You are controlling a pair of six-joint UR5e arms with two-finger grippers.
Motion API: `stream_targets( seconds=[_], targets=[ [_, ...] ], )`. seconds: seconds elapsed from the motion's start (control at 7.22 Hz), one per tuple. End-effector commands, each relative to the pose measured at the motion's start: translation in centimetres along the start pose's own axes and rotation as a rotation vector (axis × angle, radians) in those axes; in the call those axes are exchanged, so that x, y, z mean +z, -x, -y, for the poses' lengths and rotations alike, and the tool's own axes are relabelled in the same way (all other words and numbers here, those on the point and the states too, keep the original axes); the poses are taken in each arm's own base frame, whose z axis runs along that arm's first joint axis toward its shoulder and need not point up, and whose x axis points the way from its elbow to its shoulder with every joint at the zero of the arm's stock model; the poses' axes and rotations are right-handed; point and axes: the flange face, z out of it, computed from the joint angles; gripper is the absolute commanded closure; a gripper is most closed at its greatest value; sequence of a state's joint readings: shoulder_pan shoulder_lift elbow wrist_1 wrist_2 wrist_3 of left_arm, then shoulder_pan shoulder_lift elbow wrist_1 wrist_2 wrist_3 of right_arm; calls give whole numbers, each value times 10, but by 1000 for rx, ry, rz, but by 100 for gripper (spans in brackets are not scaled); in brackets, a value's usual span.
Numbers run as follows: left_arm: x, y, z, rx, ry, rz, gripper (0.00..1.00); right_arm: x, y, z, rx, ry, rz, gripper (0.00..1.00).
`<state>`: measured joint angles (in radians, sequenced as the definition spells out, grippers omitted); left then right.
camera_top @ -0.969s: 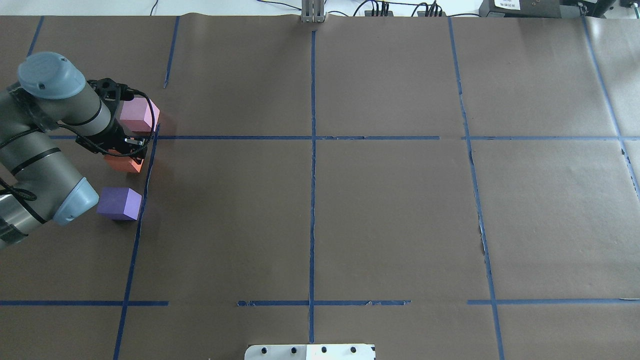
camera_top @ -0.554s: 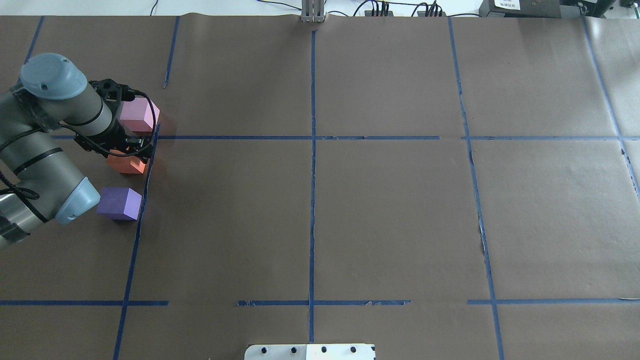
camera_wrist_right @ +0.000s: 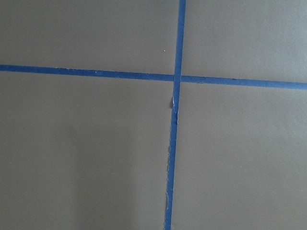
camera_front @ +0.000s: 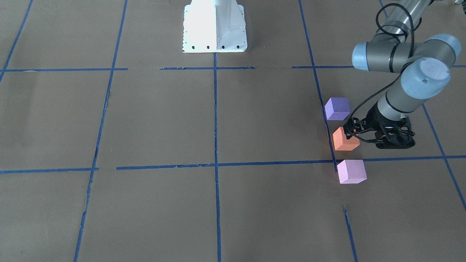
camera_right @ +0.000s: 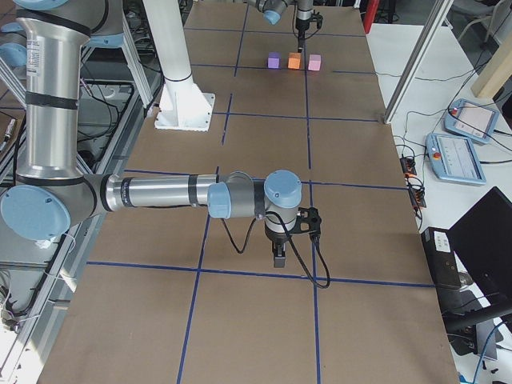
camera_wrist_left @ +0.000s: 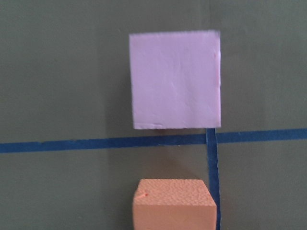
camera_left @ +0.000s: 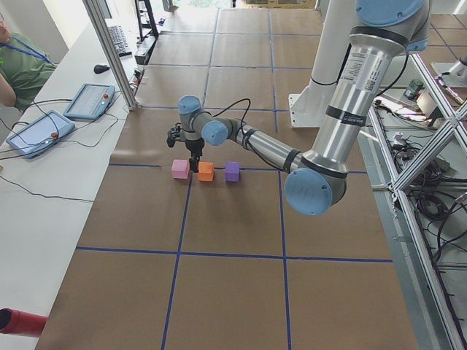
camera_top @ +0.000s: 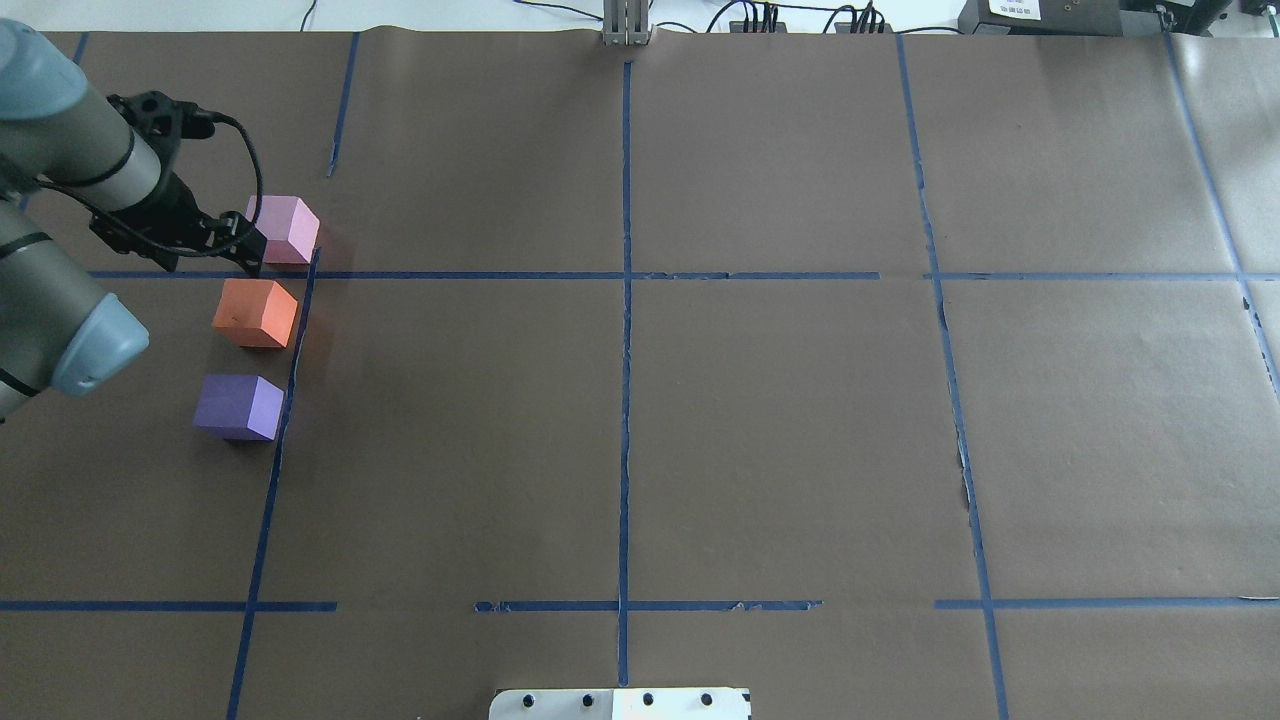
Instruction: Arrange blocks in a line
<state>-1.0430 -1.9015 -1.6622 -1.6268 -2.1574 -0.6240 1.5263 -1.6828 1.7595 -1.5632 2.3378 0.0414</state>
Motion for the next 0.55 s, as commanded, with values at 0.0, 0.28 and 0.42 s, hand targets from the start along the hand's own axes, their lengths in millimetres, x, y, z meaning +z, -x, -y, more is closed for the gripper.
stream_targets(
  seconds=[0.0, 0.28, 0.42],
  targets=[
    [-75, 126, 15, 150, -50, 70, 0, 0, 0, 0, 0, 0, 0, 0],
    [-78, 258, -16, 320, -6, 41, 0, 0, 0, 0, 0, 0, 0, 0],
    [-68, 308, -37, 400, 16, 43, 0, 0, 0, 0, 0, 0, 0, 0]
  ],
)
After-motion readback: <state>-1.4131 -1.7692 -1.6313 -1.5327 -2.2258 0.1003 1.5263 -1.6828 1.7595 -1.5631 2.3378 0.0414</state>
